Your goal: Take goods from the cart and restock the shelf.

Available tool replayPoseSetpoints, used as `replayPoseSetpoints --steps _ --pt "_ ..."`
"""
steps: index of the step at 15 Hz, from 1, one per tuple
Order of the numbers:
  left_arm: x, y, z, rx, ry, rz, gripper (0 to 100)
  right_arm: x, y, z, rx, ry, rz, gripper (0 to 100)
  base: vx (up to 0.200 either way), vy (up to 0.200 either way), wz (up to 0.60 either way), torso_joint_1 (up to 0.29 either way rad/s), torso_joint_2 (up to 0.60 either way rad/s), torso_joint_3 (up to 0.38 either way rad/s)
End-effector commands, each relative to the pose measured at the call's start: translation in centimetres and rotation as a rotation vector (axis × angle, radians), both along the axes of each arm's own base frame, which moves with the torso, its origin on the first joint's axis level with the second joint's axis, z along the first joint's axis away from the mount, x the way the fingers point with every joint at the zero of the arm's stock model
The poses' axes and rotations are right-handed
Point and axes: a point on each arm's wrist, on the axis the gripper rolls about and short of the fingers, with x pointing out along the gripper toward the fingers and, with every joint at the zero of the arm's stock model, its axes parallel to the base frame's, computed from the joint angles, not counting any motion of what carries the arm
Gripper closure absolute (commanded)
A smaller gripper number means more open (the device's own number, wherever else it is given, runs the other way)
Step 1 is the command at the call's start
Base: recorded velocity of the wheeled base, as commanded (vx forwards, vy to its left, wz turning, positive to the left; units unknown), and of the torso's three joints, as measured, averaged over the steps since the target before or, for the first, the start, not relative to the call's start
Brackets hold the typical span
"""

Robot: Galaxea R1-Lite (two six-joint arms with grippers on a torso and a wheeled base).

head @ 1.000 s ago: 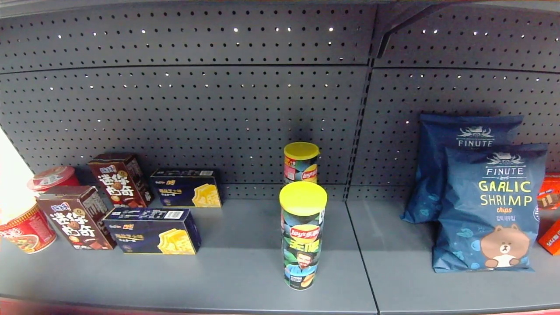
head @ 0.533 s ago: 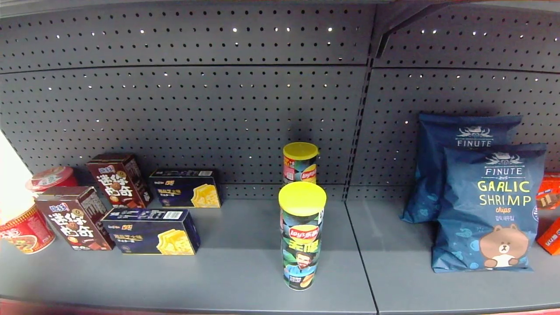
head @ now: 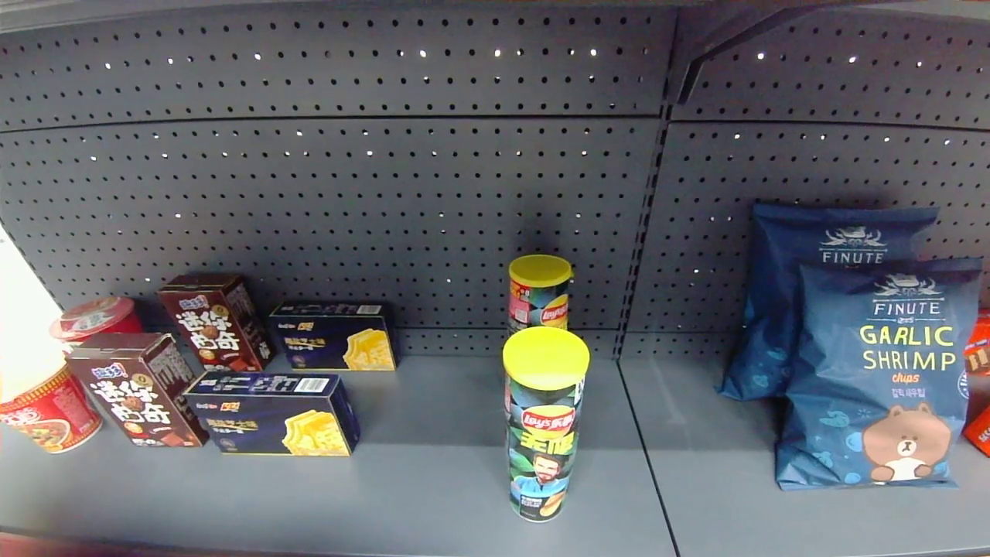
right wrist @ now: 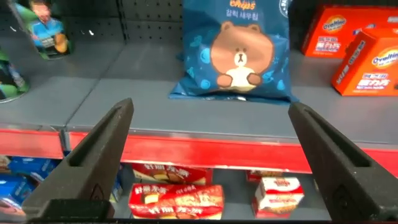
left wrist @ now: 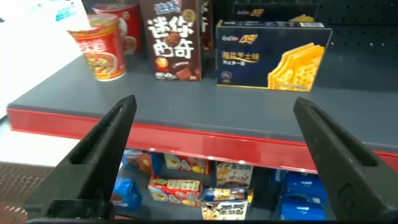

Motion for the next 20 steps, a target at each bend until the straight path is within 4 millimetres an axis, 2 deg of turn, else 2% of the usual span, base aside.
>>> replayPoseSetpoints --steps 1,20 --pt "0.01 0.0 0.0 -0.001 0.002 0.001 0 0.02 0.0 0.01 0.0 0.002 0.0 0 0.0 0.0 0.0 0.0 0.0 0.0" --pt "0.01 -0.01 -0.02 -0.019 0.0 -0.003 0 0.02 0.0 0.01 0.001 0.002 -0.002 0 0.0 0.0 0.0 0.0 0.0 0.0"
